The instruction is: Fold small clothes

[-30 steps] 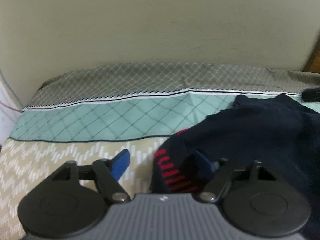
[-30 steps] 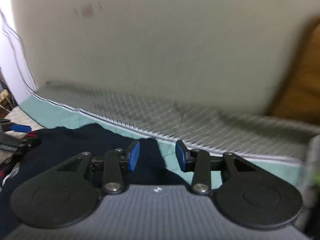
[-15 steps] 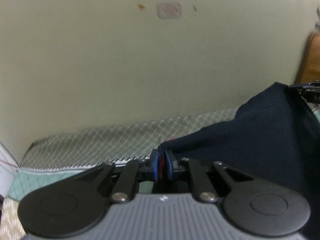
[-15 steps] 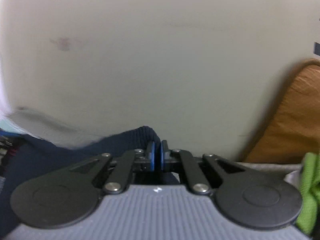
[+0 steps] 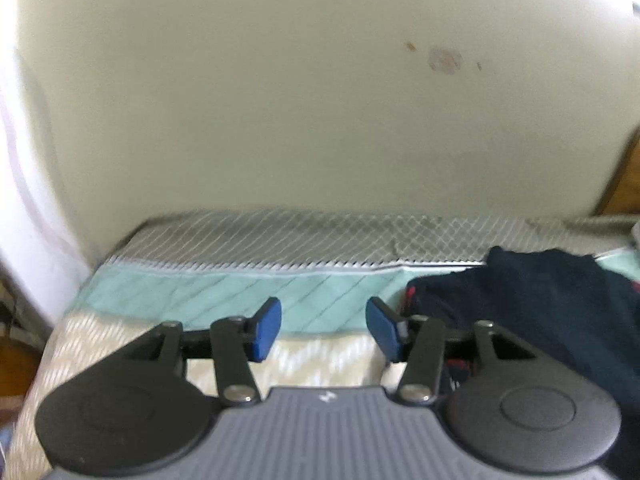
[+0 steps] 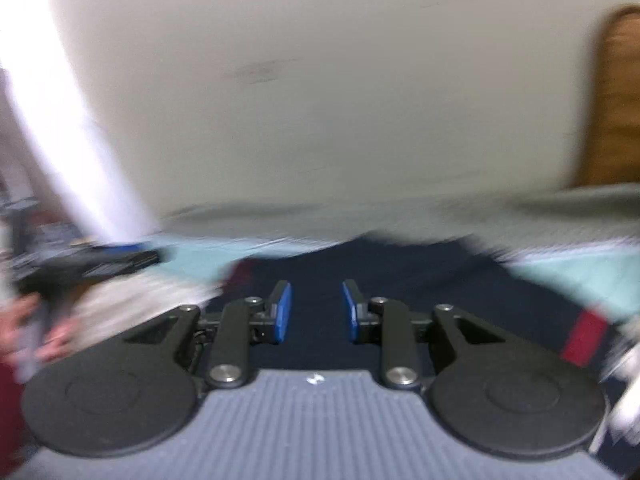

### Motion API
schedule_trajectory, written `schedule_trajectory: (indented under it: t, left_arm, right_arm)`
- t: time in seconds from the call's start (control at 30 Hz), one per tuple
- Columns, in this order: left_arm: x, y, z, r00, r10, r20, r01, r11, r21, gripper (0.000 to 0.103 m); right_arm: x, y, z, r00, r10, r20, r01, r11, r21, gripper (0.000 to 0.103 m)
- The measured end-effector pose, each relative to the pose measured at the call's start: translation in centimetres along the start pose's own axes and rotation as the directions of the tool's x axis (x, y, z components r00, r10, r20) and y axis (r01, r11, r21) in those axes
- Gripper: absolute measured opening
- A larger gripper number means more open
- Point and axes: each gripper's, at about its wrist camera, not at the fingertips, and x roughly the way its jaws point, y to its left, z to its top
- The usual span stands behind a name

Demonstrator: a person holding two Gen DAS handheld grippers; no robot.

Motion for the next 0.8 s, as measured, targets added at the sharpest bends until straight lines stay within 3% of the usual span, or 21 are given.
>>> schedule_trajectory:
  t: [0.1,0.23,0.3,0.47,0.6,0.63,0.67,0.8]
  left_arm:
    - [-3.2,1.9,-2.3,1.000,0.015,-0.002,-0.015,0.999,-0.032,0.053]
    - [-7.3,2.9,-5.9,0.999,0.035,0.003,-0.034,0.999,-0.032,0.060]
    - [-9.4,3.1,-7.5,0.999,0.040,0.017,-0.039,0.999,-0.027,0.064]
    - [-12.8,3.0,-10.2,0.997,0.059,0.057,-0.058,0.998,-0.015,0.075]
    - [-14.5,2.9,-11.0,0.995,0.060,0.082,-0.059,0.998,-0.009,0.078]
    - [-14.8,2.8,-11.0,0.993,0.068,0.092,-0.067,0.998,-0.007,0.079]
    - [-15.0,2.9,-11.0,0.992,0.077,0.099,-0.076,0.997,-0.008,0.079]
    - [-15.8,3.8,-10.4,0.987,0.102,0.128,-0.097,0.994,-0.046,0.082]
  right_arm:
    - [-0.4,5.1,-3.5,0.977,0.186,-0.108,-0.192,0.980,-0.045,0.031]
    - [0.2,10.0,-8.7,0.900,0.309,-0.306,-0.350,0.932,-0.089,0.031]
    - [0.7,10.9,-10.8,0.868,0.310,-0.388,-0.364,0.929,-0.072,0.031]
    - [1.6,10.6,-13.6,0.827,0.293,-0.480,-0.331,0.944,0.006,0.031]
    - [1.0,11.6,-14.4,0.802,0.324,-0.502,-0.329,0.941,0.082,0.025]
    - [0.9,12.1,-14.5,0.793,0.341,-0.505,-0.347,0.934,0.085,0.010]
    - [1.2,12.8,-14.6,0.787,0.350,-0.508,-0.366,0.928,0.072,0.007]
    - [-0.1,15.4,-11.9,0.821,0.341,-0.458,-0.411,0.909,-0.062,0.006]
